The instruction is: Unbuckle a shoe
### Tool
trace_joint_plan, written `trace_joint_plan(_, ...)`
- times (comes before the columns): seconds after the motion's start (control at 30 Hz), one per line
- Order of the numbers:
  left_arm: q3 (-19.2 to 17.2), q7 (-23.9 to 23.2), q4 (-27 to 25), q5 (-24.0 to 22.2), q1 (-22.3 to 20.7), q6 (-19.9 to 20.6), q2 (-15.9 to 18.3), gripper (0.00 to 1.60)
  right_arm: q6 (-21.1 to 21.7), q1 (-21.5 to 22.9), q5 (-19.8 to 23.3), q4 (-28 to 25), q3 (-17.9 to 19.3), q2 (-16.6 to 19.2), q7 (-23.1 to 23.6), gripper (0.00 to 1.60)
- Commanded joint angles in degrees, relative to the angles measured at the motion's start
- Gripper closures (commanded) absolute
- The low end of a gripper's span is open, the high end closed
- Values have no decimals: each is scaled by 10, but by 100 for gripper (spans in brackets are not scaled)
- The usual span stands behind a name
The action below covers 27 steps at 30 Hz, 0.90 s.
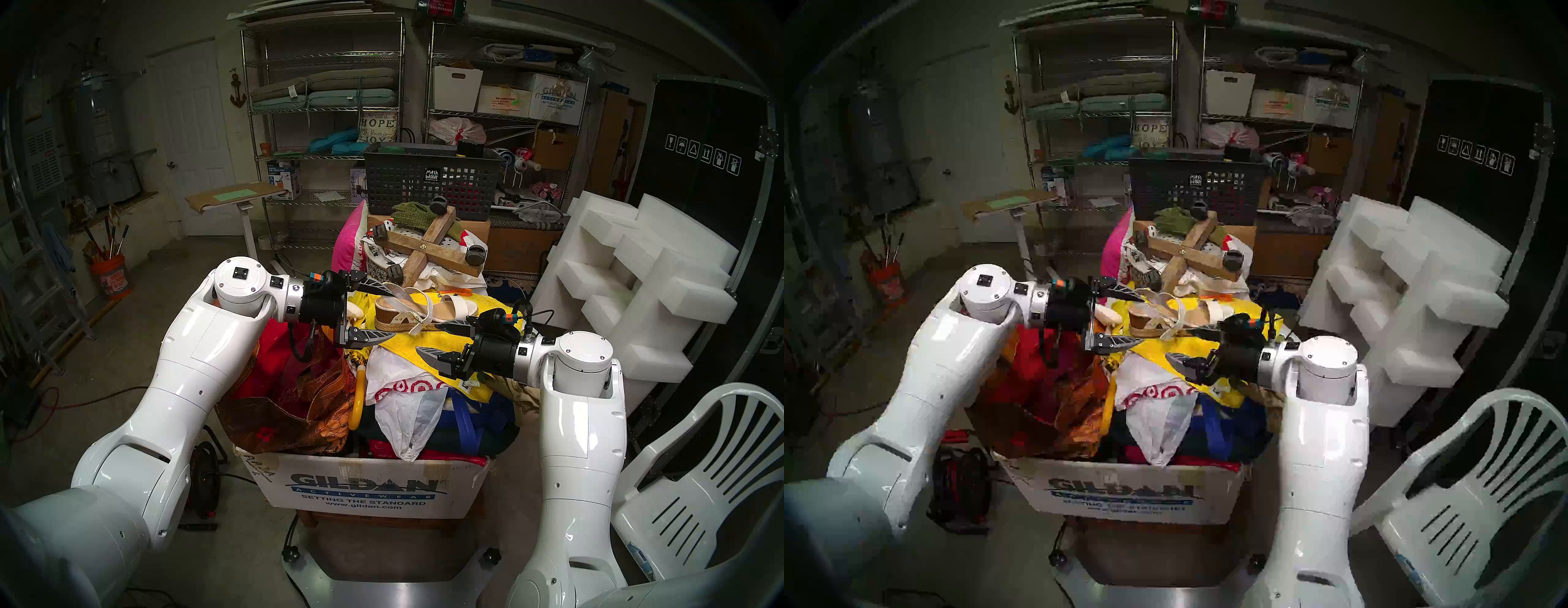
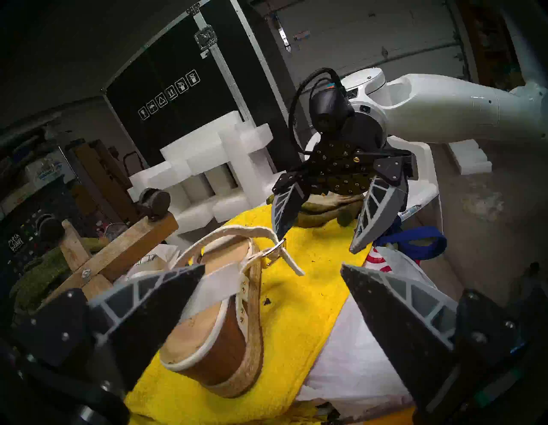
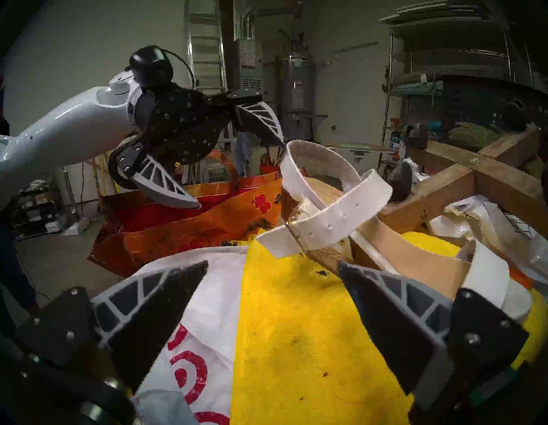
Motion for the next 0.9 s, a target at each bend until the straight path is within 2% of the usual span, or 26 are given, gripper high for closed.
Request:
trace_joint_plan(0.0, -5, -2, -5, -4, -10, -1, 0, 0, -4, 23, 1, 0, -7, -2, -3, 13)
trace_joint_plan(0.17, -5, -2, -5, -4, -10, -1, 0, 0, -5, 26, -2, 4, -10, -3, -8, 19)
trace_joint_plan(0.43, -5, -2, -5, -4, -10, -1, 0, 0, -5, 30, -4, 8, -14, -5, -14, 40)
trace_joint_plan(0.57, -5, -3, -5, -4, -10, -1, 0, 0, -5, 30, -4, 9, -15, -6, -16, 40)
trace_joint_plan(0.63, -5, -3, -5, -4, -10, -1, 0, 0, -6, 30, -3, 9, -15, -7, -17, 33)
trace_joint_plan(0.87, -5, -3, -5, -4, -10, -1, 0, 0, -9, 30, 0, 12, -11, -9, -22, 32)
